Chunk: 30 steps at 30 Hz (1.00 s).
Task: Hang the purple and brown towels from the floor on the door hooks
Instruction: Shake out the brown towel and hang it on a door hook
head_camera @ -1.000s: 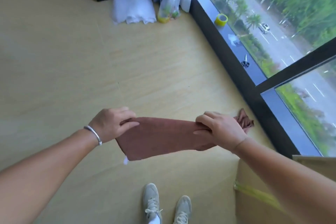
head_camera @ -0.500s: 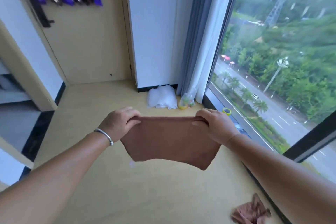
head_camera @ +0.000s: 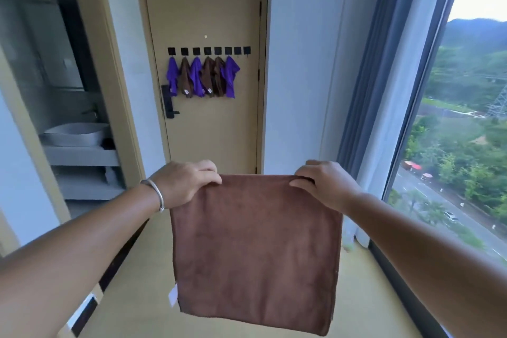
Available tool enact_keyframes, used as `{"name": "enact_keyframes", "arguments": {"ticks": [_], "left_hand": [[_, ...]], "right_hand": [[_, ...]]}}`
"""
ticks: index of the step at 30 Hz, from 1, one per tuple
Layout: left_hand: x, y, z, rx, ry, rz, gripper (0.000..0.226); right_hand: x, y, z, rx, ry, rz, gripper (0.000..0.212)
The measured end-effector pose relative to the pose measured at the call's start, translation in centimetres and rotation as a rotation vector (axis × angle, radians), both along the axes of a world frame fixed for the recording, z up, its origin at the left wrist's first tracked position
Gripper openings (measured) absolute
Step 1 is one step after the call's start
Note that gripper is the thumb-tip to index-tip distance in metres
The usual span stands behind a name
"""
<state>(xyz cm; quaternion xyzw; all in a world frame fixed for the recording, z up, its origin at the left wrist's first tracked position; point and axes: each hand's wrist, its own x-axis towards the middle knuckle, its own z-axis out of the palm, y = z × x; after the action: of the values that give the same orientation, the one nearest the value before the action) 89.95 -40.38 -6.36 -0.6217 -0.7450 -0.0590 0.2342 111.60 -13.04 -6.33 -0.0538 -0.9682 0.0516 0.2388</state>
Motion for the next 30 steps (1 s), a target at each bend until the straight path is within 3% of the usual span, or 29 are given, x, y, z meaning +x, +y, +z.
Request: {"name": "enact_keyframes", "arguments": {"ticks": [4, 12, 21, 30], "left_hand": [[-4.1, 1.8, 3.0, -0.072, 0.034, 0.112, 0.044], [-10.0, 7.1, 8.9, 0.012, 0.111, 0.286, 0.035], [-19.3, 14.5, 12.0, 0.019, 0.304, 0.446, 0.048], [-34.4, 19.8, 13.1, 0.070, 0.317, 0.501, 0.050]], "right_hand": [[-4.3, 2.5, 2.8, 0.039, 0.082, 0.098, 0.027], [-12.3, 9.2, 8.3, 0.394, 0.093, 0.380, 0.019], [-24.6, 16.5, 11.5, 0.304, 0.122, 0.204, 0.019], [-38.8, 19.6, 12.8, 0.344, 0.163, 0.118, 0.020]]}}
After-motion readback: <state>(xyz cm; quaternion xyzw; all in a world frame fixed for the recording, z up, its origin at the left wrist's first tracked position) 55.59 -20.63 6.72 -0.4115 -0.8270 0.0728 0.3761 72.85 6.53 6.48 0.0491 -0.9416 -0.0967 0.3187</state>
